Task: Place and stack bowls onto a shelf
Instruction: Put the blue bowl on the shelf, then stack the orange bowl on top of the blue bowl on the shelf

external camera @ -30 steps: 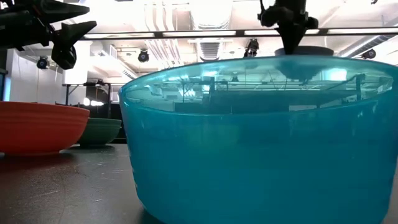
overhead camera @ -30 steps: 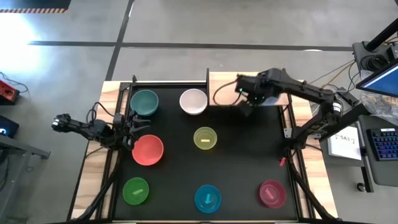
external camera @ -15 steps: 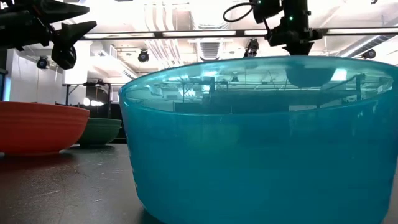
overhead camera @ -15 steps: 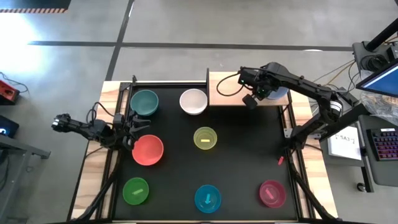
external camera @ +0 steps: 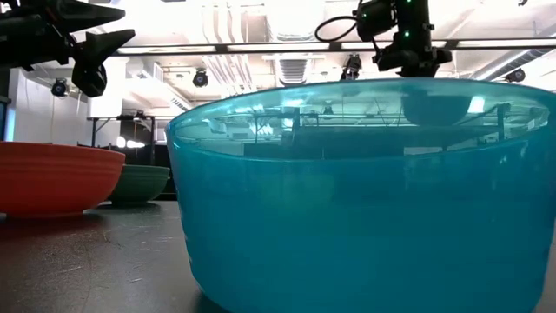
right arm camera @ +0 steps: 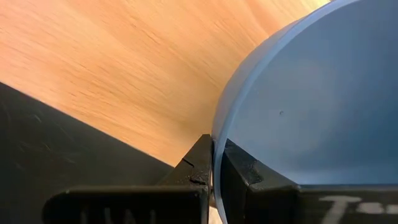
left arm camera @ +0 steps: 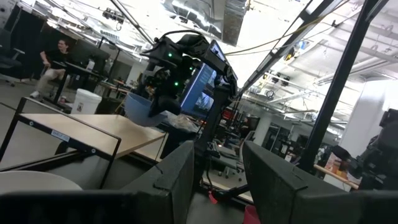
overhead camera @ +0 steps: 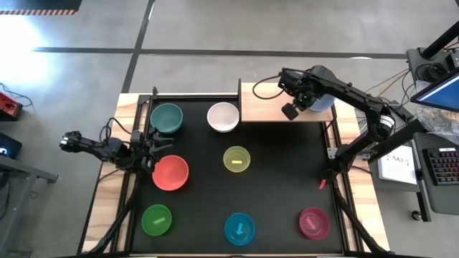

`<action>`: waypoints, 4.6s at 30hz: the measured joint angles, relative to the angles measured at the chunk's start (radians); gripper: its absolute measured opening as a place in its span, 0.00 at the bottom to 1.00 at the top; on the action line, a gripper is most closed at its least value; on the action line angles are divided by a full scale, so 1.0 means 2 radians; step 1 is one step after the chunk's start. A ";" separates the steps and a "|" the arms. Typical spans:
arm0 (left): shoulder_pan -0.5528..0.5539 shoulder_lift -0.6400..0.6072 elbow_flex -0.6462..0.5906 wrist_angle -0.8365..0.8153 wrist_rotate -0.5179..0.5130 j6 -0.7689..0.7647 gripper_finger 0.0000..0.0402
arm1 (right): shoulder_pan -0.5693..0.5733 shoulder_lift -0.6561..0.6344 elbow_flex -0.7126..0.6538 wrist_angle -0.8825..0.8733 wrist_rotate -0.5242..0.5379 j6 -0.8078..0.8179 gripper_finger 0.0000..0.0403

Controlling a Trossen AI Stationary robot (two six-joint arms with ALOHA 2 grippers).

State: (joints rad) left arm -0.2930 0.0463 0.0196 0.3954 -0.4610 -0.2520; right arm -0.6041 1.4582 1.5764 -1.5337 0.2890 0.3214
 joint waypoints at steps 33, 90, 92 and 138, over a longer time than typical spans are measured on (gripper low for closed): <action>0.000 0.000 0.000 0.000 0.000 0.000 0.31 | -0.012 0.000 -0.017 0.029 0.030 -0.008 0.18; 0.000 0.001 0.000 0.000 0.000 -0.034 0.31 | 0.015 -0.122 -0.014 0.157 -0.045 -0.026 0.20; 0.000 0.001 0.000 0.000 0.000 -0.035 0.31 | 0.021 -0.126 -0.014 0.179 -0.045 -0.029 0.20; 0.002 0.026 0.000 0.042 -0.005 0.034 0.31 | 0.251 -0.079 -0.014 0.302 -0.074 0.051 0.20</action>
State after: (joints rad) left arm -0.2890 0.0979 0.0196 0.4790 -0.4715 -0.1847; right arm -0.1030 1.3001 1.5486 -0.9302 0.1411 0.4228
